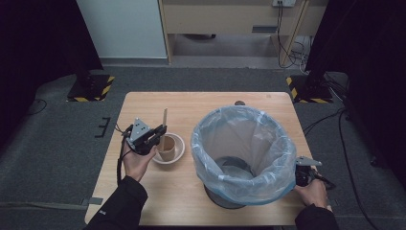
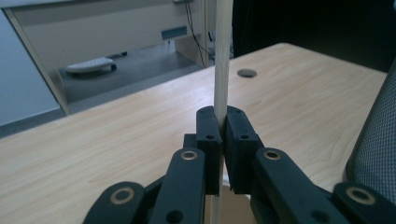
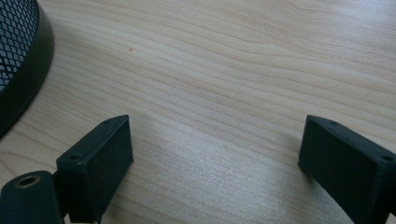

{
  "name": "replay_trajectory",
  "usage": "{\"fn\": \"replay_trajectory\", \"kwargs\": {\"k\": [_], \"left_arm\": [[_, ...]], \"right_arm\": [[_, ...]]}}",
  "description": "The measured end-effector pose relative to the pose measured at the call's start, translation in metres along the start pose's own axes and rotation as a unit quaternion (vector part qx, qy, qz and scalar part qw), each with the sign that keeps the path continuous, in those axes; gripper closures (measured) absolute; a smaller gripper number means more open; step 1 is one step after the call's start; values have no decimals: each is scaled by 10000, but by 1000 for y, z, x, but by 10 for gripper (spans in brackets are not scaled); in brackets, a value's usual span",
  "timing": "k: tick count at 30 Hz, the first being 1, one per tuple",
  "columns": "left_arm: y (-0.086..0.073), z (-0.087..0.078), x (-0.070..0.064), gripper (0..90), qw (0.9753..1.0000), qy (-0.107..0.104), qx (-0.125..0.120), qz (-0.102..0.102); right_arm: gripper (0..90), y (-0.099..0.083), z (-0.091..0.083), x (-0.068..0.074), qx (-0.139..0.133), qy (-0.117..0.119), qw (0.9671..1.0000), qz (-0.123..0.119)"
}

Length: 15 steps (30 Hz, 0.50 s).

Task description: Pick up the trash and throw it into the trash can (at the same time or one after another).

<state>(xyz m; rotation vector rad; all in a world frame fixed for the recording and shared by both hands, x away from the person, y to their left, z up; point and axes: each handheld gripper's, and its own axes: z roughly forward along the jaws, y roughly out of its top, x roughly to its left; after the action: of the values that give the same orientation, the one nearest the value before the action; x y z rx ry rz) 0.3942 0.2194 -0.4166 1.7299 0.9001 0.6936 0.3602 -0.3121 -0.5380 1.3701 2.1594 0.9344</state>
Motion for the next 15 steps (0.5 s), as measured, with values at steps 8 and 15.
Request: {"fn": "replay_trajectory", "kwargs": {"k": [8, 15], "left_arm": [[23, -26, 7, 851, 9981, 40, -596, -141], [38, -43, 8, 851, 9948, 2, -997, -216]], "right_arm": [[98, 0, 0, 0, 0, 0, 10000, -2], [95, 0, 0, 0, 4, 4, 10000, -6]]}}
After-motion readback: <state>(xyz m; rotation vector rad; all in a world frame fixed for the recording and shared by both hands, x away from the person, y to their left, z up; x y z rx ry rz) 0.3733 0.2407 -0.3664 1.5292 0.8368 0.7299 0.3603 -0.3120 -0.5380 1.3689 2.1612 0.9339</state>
